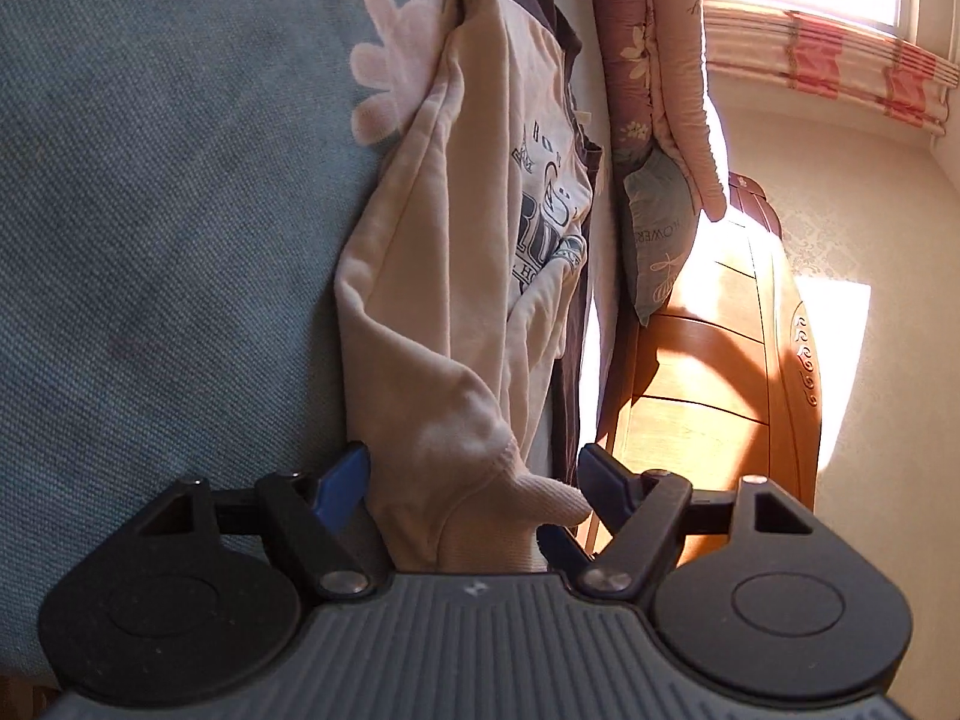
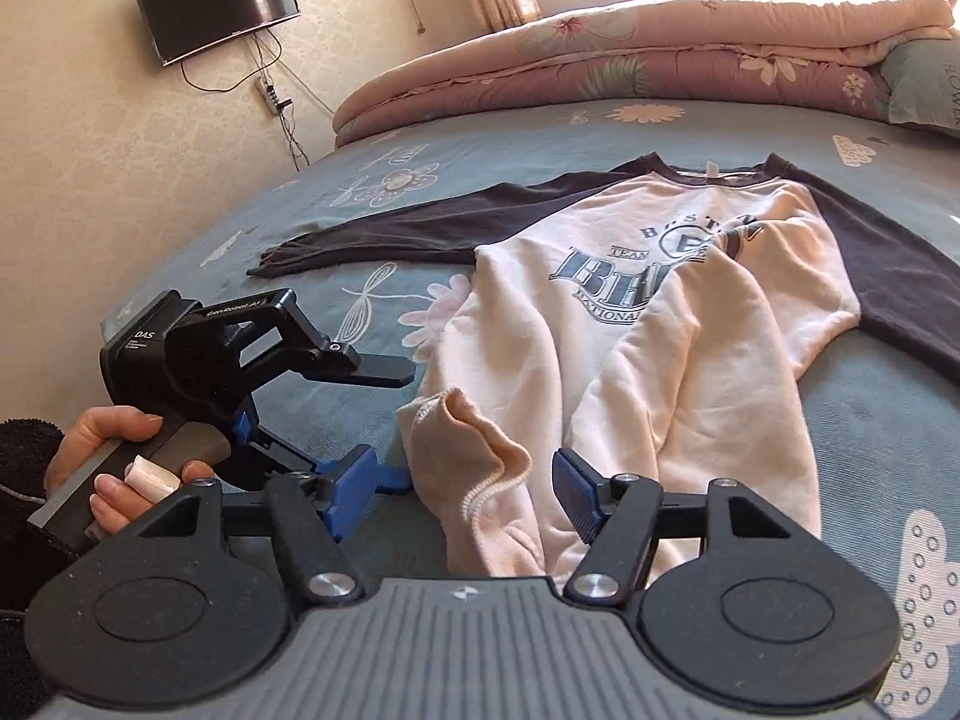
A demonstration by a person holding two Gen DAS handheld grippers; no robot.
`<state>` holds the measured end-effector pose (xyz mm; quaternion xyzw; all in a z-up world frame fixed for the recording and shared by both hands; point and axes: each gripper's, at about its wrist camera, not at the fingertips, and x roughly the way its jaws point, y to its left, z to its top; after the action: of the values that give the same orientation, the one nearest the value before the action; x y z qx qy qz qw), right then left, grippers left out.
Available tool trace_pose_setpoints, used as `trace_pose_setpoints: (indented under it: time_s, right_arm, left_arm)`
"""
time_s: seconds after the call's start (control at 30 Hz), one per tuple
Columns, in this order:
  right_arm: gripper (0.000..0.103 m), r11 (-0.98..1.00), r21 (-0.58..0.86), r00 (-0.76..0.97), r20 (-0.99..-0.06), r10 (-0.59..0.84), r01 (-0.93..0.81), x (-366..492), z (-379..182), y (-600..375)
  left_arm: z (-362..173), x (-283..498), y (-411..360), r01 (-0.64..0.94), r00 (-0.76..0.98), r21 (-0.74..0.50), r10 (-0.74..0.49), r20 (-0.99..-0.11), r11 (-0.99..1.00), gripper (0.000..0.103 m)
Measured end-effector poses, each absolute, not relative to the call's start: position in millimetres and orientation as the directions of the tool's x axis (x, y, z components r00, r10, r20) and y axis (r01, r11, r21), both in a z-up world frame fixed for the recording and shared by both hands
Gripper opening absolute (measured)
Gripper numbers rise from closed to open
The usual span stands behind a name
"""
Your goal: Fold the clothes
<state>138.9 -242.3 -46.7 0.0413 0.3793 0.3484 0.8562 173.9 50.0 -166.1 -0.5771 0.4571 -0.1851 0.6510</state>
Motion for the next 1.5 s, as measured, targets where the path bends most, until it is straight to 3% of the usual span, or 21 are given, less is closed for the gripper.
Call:
trace_pose_setpoints:
  time_s: [0.17, 0.3, 0.4, 0.53, 0.63, 0.7, 0.73, 0.97, 1.13, 1.3, 1.5]
  right_arm:
    - [0.070, 0.606, 0.421, 0.300, -0.594, 0.746, -0.675, 130, -56, -210]
    - [0.070, 0.584, 0.345, 0.299, -0.608, 0.736, -0.735, 98, -44, -212]
    - [0.070, 0.677, 0.338, 0.379, -0.628, 0.680, -0.654, 96, -43, -238]
    - [0.072, 0.768, 0.436, 0.494, -0.592, 0.637, -0.469, 98, -43, -295]
    - [0.073, 0.799, 0.504, 0.567, -0.571, 0.594, -0.329, 96, -48, -333]
    - [0.074, 0.806, 0.542, 0.608, -0.564, 0.559, -0.238, 95, -53, -355]
    - [0.074, 0.806, 0.559, 0.624, -0.563, 0.542, -0.195, 94, -56, -365]
    - [0.076, 0.755, 0.655, 0.629, -0.574, 0.525, -0.032, 91, -82, -389]
    - [0.076, 0.742, 0.669, 0.618, -0.569, 0.543, -0.036, 91, -86, -382]
    - [0.076, 0.724, 0.688, 0.608, -0.560, 0.564, -0.038, 99, -89, -376]
    - [0.076, 0.700, 0.714, 0.620, -0.548, 0.561, -0.002, 107, -93, -376]
  left_arm:
    - [-163, 179, 46, -0.295, 0.475, -0.896, -0.762, -0.439, 0.333, 0.076]
    - [-158, 182, 43, -0.260, 0.431, -0.879, -0.766, -0.477, 0.401, 0.076]
    - [-150, 184, 37, -0.206, 0.392, -0.858, -0.763, -0.514, 0.471, 0.076]
    - [-143, 174, 29, -0.110, 0.375, -0.833, -0.753, -0.540, 0.543, 0.070]
    - [-140, 168, 25, -0.065, 0.377, -0.796, -0.724, -0.578, 0.602, 0.051]
    - [-139, 167, 25, -0.057, 0.370, -0.752, -0.685, -0.627, 0.657, 0.014]
    - [-139, 167, 26, -0.055, 0.364, -0.723, -0.660, -0.657, 0.688, 0.004]
    - [-103, 154, 66, -0.024, 0.425, -0.702, -0.629, -0.652, 0.711, 0.003]
    - [-78, 138, 135, -0.096, 0.528, -0.641, -0.507, -0.682, 0.762, 0.003]
    - [-105, 142, 176, -0.237, 0.517, -0.573, -0.398, -0.758, 0.784, 0.004]
    - [-114, 157, 158, -0.186, 0.500, -0.523, -0.378, -0.779, 0.832, 0.004]
